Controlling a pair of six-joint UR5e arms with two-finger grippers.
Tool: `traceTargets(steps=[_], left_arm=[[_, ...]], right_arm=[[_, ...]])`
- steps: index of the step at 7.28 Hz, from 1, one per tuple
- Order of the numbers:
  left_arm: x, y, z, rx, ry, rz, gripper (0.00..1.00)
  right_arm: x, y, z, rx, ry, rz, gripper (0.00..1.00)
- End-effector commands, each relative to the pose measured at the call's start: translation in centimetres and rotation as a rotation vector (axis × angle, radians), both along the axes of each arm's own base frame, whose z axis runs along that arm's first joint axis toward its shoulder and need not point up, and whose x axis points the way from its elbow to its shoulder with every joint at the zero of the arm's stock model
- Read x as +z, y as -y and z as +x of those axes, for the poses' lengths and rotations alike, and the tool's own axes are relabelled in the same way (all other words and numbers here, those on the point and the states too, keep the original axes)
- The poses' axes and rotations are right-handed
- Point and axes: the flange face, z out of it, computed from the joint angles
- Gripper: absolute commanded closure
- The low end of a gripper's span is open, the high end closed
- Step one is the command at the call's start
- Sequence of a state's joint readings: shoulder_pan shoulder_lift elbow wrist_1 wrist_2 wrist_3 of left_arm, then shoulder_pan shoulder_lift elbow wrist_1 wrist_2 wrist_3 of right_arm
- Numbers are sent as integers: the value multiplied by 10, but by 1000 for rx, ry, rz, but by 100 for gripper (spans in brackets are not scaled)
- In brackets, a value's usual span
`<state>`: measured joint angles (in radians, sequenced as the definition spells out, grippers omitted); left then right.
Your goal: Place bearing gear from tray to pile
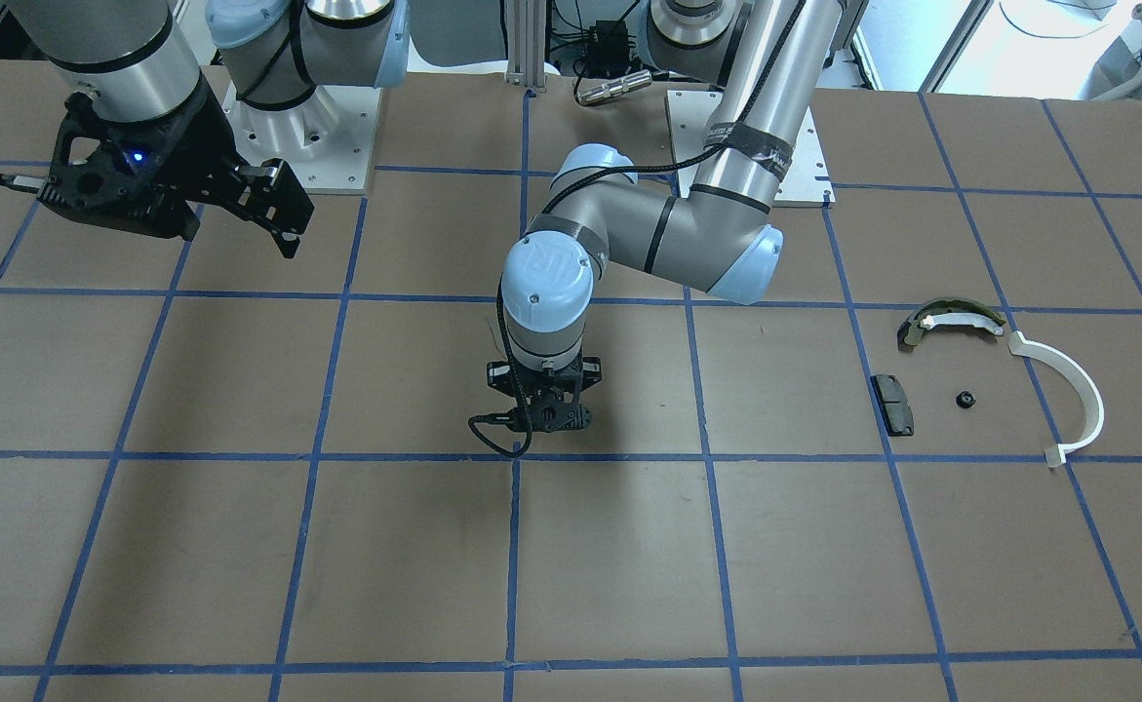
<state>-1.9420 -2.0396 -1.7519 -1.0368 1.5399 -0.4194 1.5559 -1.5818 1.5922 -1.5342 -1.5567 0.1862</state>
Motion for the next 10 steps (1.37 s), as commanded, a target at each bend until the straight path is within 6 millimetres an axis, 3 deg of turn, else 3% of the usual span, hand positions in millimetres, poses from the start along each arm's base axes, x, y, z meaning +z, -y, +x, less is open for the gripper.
traceTargets(steps=[1,3,4,6,7,9,10], left_arm=[[38,13,42,-25,-27,12,100],[76,30,152,123,-10,107,100],[83,39,202,126,-17,115,100],[72,53,344,3,6,135,100],[56,44,406,5,-33,165,100],[14,25,502,-34,-42,78,100],[8,15,532,-53,-38,73,100]], right_arm=[[-1,5,-22,-45,8,6,0],[-2,2,-21,-46,6,17,0],[-5,2,-22,-37,-4,16,0],[-4,0,-21,-46,6,11,0],[-5,0,-22,-35,-4,14,0],[-1,0,-22,-37,0,5,0],[-2,0,-22,-32,-4,8,0]])
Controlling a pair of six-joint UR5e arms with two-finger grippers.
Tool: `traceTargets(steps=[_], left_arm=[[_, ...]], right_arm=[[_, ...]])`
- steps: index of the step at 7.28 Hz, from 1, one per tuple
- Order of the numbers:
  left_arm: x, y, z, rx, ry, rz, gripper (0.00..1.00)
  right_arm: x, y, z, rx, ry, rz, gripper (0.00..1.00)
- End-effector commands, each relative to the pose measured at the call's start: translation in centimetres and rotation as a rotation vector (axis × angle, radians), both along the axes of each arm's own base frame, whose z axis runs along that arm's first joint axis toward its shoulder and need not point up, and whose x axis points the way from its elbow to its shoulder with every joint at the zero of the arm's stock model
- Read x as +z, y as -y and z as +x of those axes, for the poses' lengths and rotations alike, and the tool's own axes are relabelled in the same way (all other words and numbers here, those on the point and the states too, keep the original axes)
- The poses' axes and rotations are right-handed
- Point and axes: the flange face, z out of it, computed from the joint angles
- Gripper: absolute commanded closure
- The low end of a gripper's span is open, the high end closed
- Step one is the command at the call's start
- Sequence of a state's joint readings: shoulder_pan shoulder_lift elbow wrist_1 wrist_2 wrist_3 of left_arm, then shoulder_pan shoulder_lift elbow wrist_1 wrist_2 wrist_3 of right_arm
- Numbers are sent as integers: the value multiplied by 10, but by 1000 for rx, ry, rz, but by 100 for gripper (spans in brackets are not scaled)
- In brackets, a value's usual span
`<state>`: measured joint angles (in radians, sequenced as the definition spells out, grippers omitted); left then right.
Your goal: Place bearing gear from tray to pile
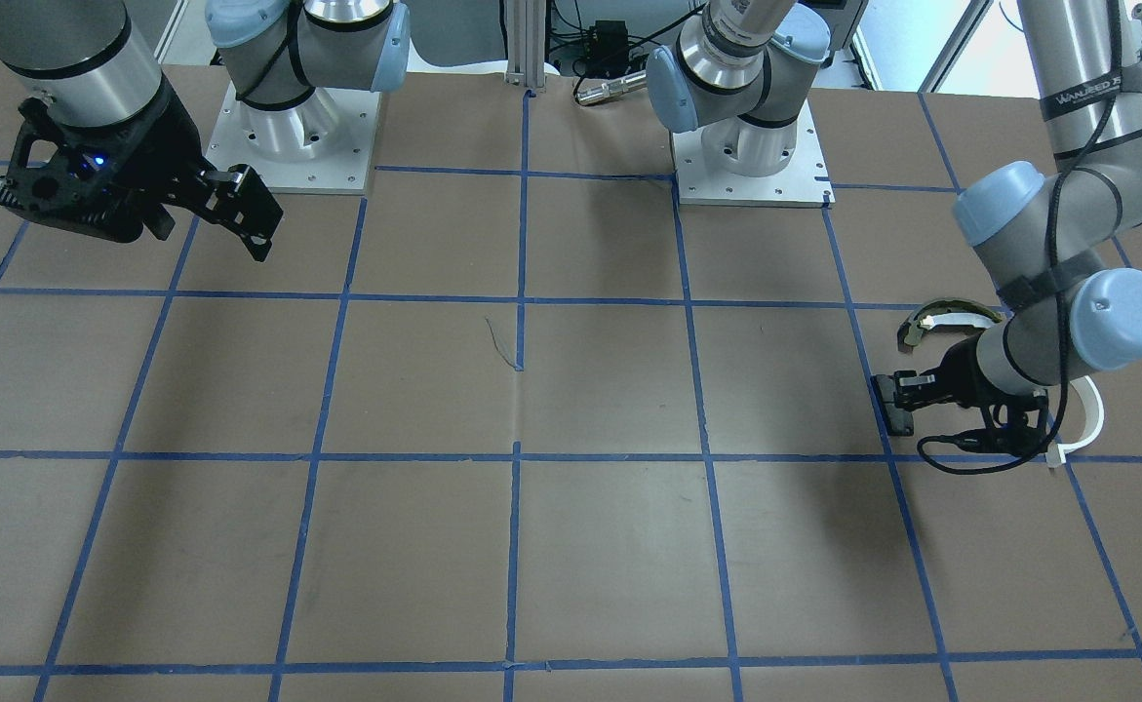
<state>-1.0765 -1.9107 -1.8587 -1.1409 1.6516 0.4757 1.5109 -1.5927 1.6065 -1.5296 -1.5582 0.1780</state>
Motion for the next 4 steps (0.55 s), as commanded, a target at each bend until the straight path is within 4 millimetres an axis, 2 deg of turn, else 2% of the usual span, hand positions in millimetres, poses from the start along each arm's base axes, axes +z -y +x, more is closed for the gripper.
traceTargets(steps=[1,3,4], left_arm=[[-24,-21,57,-9,-4,-3,100],[-27,-21,57,-4,-7,2,100],[-28,-22,56,-6,-9,6,60]], right_arm=[[-1,0,0,5,-3,0,0],[4,-1,0,6,-4,-9,0],[2,-3,0,6,-3,-4,0]])
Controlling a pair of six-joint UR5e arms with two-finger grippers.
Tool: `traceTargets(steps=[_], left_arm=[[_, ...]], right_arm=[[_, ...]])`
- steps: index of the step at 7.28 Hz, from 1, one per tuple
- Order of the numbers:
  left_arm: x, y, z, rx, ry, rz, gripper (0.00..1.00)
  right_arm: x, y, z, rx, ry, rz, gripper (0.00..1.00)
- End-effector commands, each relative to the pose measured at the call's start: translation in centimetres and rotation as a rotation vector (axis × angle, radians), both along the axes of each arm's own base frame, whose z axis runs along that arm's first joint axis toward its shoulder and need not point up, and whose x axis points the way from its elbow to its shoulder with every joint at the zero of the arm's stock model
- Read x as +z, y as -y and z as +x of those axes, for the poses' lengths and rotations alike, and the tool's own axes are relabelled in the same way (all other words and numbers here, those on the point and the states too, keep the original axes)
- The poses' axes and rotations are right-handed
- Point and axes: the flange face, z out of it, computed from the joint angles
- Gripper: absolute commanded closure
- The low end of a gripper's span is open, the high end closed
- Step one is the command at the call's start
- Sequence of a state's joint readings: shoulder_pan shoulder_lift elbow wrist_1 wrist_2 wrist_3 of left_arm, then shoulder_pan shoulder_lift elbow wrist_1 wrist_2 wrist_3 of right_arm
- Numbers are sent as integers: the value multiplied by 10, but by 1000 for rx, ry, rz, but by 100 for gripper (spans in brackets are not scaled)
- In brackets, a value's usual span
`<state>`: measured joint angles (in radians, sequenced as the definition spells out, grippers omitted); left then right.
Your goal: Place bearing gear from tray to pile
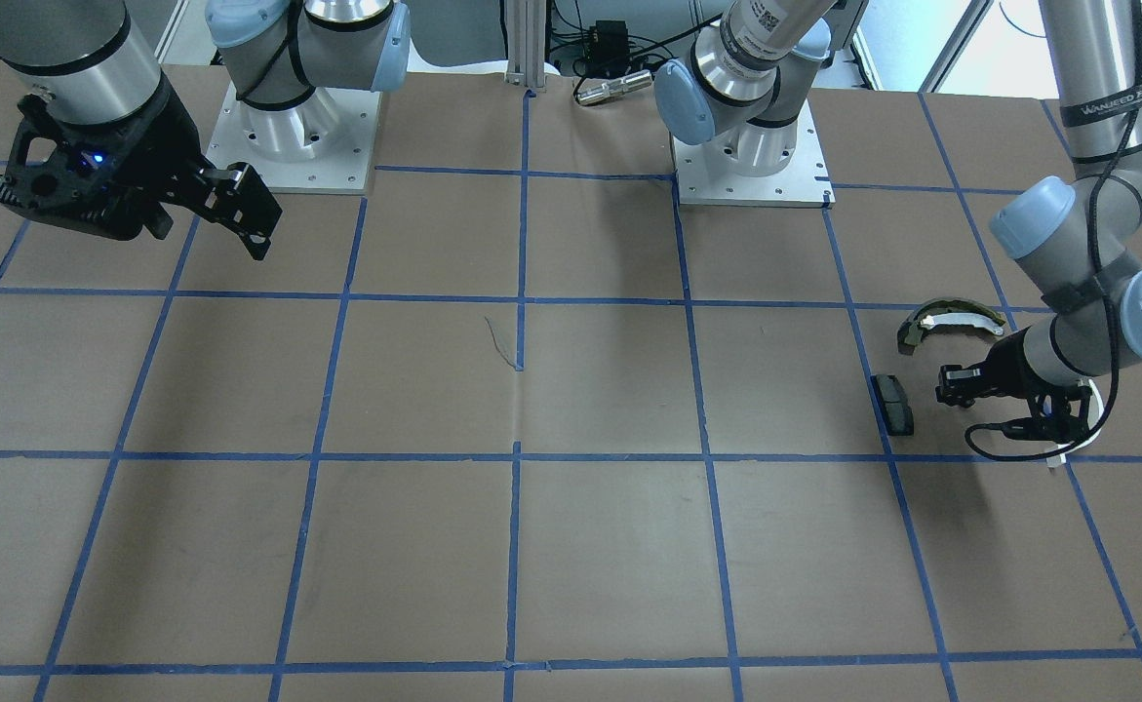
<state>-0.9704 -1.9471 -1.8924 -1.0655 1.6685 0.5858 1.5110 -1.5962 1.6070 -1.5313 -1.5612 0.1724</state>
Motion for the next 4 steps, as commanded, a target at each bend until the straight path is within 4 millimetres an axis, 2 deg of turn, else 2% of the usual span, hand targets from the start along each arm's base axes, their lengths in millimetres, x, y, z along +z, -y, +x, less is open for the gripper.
traceTargets(steps=[1,2,3,4], left_arm=[[1,0,2,-2,2,-3,4],[10,3,3,-4,13,-17,0],[38,13,-11,-6,34,-40,0],[86,36,-60,-31,26,-13,0]], right_arm=[[1,-1,1,4,3,-3,0],[6,-2,1,2,4,-12,0],[7,-6,0,2,0,-15,0],[8,-7,0,4,-1,-15,0]])
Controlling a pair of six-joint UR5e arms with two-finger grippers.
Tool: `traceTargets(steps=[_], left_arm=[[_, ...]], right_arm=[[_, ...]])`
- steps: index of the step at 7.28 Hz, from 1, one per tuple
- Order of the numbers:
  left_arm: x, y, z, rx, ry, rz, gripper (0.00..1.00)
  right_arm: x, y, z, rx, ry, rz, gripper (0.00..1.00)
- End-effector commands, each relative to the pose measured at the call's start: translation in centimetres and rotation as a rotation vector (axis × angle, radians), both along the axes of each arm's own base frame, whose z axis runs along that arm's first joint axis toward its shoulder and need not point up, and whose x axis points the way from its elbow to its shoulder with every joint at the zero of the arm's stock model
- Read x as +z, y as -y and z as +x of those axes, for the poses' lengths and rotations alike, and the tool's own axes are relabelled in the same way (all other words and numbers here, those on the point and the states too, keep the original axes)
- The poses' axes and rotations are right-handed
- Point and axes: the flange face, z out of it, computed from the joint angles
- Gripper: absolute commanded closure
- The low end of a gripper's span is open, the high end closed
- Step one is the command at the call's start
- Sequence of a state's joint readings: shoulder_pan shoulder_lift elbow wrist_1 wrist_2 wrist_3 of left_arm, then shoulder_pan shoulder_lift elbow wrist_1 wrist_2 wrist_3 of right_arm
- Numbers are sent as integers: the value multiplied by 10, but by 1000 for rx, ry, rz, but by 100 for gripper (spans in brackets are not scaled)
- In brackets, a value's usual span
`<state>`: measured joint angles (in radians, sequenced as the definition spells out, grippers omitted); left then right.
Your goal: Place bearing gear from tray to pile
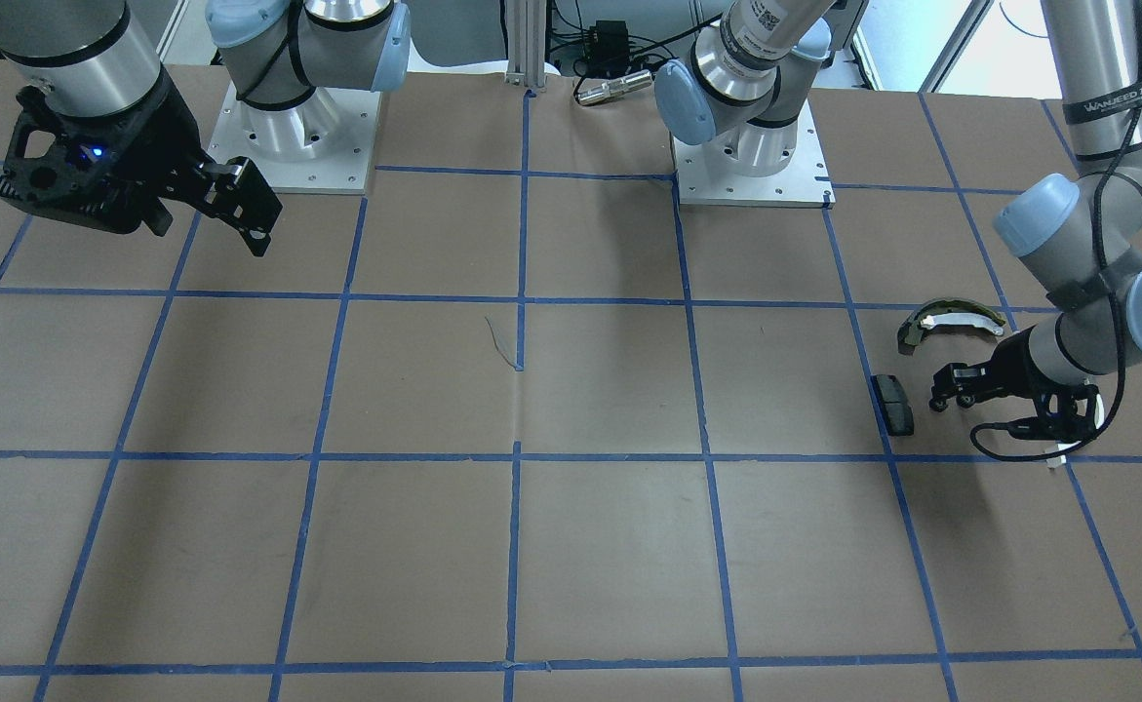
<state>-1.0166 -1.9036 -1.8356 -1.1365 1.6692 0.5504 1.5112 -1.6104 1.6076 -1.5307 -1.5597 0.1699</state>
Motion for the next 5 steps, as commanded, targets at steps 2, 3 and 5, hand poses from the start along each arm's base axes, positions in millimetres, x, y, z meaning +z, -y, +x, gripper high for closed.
traceTargets(steps=[2,3,5], left_arm=[[151,56,-155,88,21,-5,0],[198,64,-213,119,22,-60,0],[241,53,-317,42,30,-146,0]], right_arm=[[2,-2,0,-1,2,-4,0],[-5,-2,0,1,-1,12,0],[-12,-4,0,2,3,21,0]])
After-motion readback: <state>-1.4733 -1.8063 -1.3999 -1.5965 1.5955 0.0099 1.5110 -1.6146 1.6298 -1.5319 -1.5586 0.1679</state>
